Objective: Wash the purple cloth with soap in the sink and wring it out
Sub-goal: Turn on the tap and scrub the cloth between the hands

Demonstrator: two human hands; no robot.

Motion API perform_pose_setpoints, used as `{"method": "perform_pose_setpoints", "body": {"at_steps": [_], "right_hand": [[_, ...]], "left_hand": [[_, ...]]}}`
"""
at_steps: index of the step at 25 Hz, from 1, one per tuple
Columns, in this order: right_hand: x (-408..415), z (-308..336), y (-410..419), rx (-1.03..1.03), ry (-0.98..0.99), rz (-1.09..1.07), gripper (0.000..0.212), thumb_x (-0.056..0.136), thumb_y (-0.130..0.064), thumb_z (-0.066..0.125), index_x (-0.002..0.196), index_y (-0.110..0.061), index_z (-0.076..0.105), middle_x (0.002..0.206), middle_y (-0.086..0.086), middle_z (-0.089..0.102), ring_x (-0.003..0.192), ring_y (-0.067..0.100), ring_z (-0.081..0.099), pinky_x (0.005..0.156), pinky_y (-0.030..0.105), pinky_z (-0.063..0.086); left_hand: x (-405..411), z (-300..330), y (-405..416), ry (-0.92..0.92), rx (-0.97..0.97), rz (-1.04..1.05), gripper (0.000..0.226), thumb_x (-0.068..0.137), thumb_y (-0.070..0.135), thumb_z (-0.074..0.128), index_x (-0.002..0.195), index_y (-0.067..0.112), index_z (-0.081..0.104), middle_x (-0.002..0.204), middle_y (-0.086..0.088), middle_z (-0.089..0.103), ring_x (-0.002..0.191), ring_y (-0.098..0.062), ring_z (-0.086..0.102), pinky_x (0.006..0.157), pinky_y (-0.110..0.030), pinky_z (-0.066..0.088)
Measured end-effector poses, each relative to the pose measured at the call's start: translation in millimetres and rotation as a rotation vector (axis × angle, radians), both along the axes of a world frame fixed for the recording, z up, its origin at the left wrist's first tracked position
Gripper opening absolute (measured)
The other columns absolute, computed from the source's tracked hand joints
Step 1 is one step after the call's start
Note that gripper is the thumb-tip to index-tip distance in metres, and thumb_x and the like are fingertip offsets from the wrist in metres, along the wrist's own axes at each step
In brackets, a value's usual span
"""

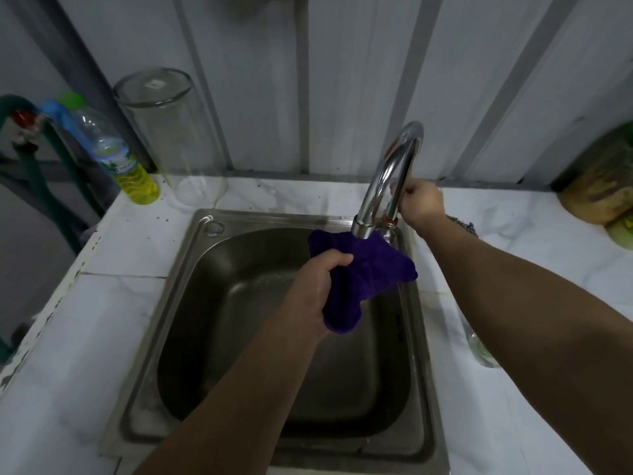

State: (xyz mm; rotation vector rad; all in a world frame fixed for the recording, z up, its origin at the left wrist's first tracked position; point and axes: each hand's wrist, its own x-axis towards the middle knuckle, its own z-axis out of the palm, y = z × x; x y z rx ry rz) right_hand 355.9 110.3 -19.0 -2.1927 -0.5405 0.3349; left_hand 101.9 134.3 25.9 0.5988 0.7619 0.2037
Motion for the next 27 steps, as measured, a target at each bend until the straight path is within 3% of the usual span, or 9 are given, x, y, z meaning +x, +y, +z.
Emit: {"method": "perform_pose_setpoints", "body": {"at_steps": [2,9,16,21,27], "right_hand": [[-1,-1,0,-0.002,0.009,-0.018,0.025,0.099,-0.015,0.051,0.088,-0.016,0.073,0.09,0.008,0.075,0.088,0.03,0.072,0.084,0.047,0.06],[-6,-6,-3,0.053,0.026,-0.086,0.026,0.101,-0.018,0.046,0.106,-0.012,0.07,0.096,0.008,0.074,0.086,0.026,0.069,0.085,0.044,0.06],[-4,-13,-3,0.148,0.139,-0.17,0.023,0.102,-0.016,0.045,0.101,-0.008,0.066,0.081,0.001,0.064,0.076,0.021,0.06,0.082,0.044,0.059],[-4,-16,-5,0.24,0.247,-0.243,0.028,0.103,-0.013,0.044,0.08,-0.018,0.059,0.084,0.003,0.066,0.083,0.025,0.065,0.08,0.045,0.062],[-5,-14,-4,0.257,0.287,-0.252,0.025,0.103,-0.012,0.044,0.084,-0.015,0.06,0.097,0.013,0.072,0.098,0.036,0.071,0.082,0.049,0.062]], "left_hand": [[0,-1,1,-0.011,-0.016,0.019,0.036,0.087,0.005,0.061,0.123,0.009,0.059,0.101,-0.012,0.074,0.085,-0.027,0.071,0.067,-0.034,0.056],[1,2,1,-0.035,-0.019,0.046,0.029,0.089,0.005,0.06,0.118,0.01,0.06,0.103,-0.013,0.074,0.091,-0.03,0.07,0.08,-0.039,0.055],[0,-1,4,-0.034,-0.005,0.056,0.029,0.088,0.008,0.062,0.117,0.01,0.061,0.088,-0.009,0.077,0.087,-0.029,0.07,0.081,-0.039,0.054],[2,-1,5,-0.023,-0.002,0.038,0.033,0.087,0.008,0.062,0.12,0.01,0.06,0.098,-0.012,0.075,0.089,-0.029,0.07,0.08,-0.04,0.054],[3,-1,1,-0.031,0.002,0.006,0.037,0.089,0.009,0.06,0.125,0.011,0.058,0.106,-0.013,0.074,0.092,-0.03,0.07,0.079,-0.039,0.056]]}}
